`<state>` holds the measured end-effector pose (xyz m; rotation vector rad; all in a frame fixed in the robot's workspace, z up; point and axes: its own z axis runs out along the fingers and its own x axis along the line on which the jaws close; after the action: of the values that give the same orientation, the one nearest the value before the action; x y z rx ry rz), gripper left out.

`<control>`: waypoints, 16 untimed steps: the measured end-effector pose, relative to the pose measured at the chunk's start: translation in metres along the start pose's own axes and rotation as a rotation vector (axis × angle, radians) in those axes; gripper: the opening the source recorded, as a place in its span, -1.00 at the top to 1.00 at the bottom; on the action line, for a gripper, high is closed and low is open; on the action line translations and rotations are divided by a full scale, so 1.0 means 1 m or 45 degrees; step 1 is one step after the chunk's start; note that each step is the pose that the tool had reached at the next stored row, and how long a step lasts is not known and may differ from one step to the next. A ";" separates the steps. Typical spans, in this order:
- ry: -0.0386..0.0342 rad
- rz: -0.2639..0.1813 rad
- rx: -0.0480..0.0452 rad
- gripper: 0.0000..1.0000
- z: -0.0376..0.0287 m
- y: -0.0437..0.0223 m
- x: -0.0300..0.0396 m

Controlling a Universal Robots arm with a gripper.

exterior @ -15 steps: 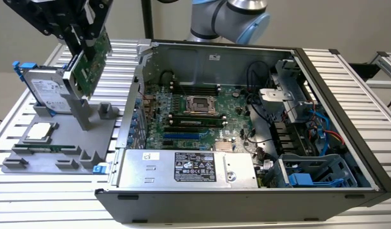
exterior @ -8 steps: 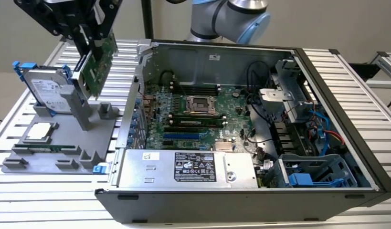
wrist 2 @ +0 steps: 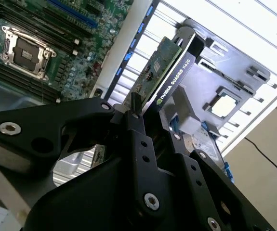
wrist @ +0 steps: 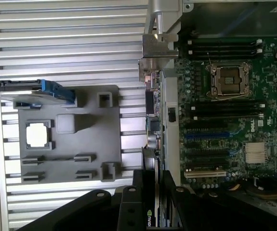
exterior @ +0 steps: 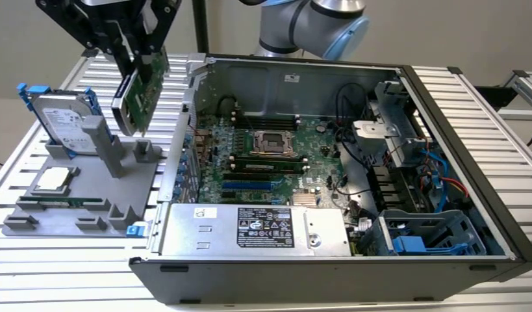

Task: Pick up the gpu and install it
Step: 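Pick up the gpu and move the gpu toward the slot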

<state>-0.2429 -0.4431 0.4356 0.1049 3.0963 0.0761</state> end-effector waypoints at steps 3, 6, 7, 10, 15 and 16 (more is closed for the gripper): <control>0.0005 0.000 0.000 1.00 0.0002 0.0004 -0.0055; 0.0009 0.000 0.000 1.00 0.0005 0.0007 -0.0108; 0.0011 0.000 0.000 1.00 0.0005 0.0008 -0.0126; 0.0013 0.000 0.000 1.00 0.0008 0.0012 -0.0176; 0.0014 0.000 0.000 1.00 0.0012 0.0018 -0.0268; 0.0014 0.000 0.000 1.00 0.0013 0.0019 -0.0286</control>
<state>-0.2142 -0.4431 0.4356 0.1050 3.0975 0.0760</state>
